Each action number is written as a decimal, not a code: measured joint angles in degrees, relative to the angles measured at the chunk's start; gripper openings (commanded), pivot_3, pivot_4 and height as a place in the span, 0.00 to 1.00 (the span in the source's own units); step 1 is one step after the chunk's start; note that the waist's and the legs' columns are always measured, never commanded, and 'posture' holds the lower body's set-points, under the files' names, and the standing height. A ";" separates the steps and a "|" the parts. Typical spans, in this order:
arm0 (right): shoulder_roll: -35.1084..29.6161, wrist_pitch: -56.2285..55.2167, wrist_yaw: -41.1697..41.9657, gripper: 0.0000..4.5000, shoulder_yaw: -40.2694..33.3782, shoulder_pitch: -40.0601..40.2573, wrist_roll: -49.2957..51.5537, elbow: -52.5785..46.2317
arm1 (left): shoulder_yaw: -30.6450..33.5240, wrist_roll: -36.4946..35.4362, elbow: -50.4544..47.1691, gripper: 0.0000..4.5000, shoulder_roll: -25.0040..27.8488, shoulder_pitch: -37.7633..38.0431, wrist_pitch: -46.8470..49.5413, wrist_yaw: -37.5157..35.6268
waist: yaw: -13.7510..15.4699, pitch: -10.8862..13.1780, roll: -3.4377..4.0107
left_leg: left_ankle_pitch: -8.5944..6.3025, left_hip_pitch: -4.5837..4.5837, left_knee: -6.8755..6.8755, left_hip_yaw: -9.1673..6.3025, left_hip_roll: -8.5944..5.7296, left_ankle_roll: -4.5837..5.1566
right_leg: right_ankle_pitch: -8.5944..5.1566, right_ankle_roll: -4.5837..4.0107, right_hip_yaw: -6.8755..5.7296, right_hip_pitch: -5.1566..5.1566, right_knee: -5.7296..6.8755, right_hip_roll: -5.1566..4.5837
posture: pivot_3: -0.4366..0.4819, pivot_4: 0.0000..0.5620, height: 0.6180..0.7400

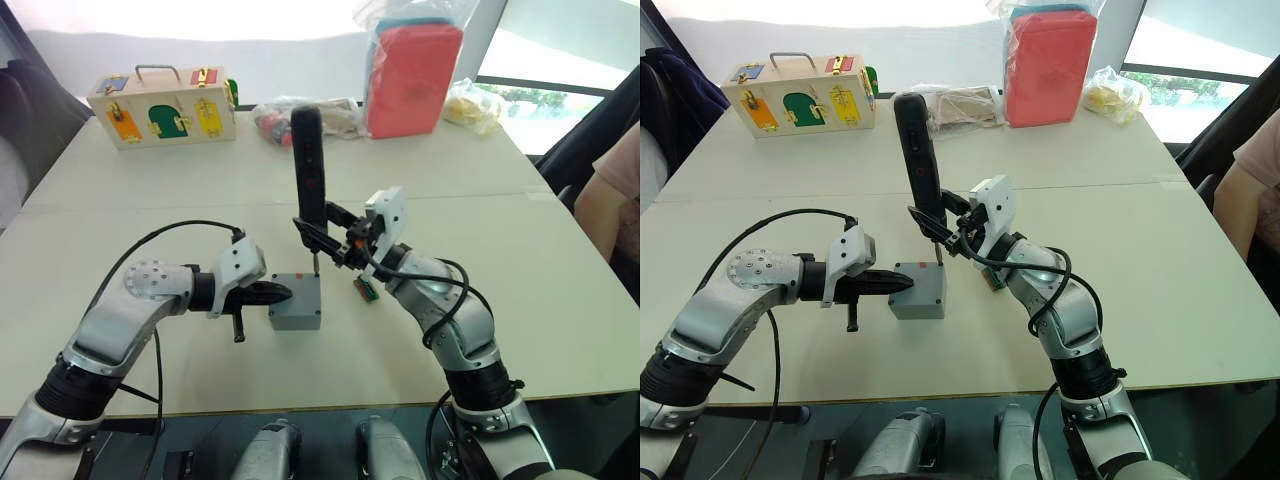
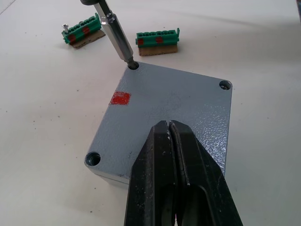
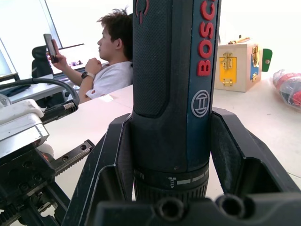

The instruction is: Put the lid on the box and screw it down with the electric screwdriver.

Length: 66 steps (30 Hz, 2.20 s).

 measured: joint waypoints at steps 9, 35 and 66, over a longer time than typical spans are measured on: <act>-0.49 -0.68 -1.06 0.40 0.32 4.53 -1.69 -3.32 | -0.39 0.72 0.63 0.00 0.10 1.32 -1.72 -0.75 | 0.02 -0.71 0.00 | -0.13 0.58 -0.33 0.01 -0.01 0.21 | 0.00 -0.01 0.02 0.49 -0.18 -0.02 | 0.48 0.27 1.00; -1.16 1.74 -0.85 0.40 1.20 5.82 -2.46 -3.89 | -0.92 2.45 3.48 0.00 -0.79 3.17 -6.96 -1.54 | 0.07 -1.52 0.14 | -0.24 1.96 -0.98 -0.07 0.06 0.36 | -0.10 0.01 -0.01 1.68 -0.91 -0.03 | 0.48 0.27 1.00; -0.09 0.38 -0.90 0.40 1.51 6.78 -2.79 -2.37 | -0.86 2.75 1.01 0.00 -0.78 2.69 -1.64 -1.09 | 0.06 -2.09 0.11 | -0.23 2.02 -1.43 -0.08 0.06 0.35 | -0.10 0.01 0.01 1.65 -1.18 -0.06 | 0.48 0.27 1.00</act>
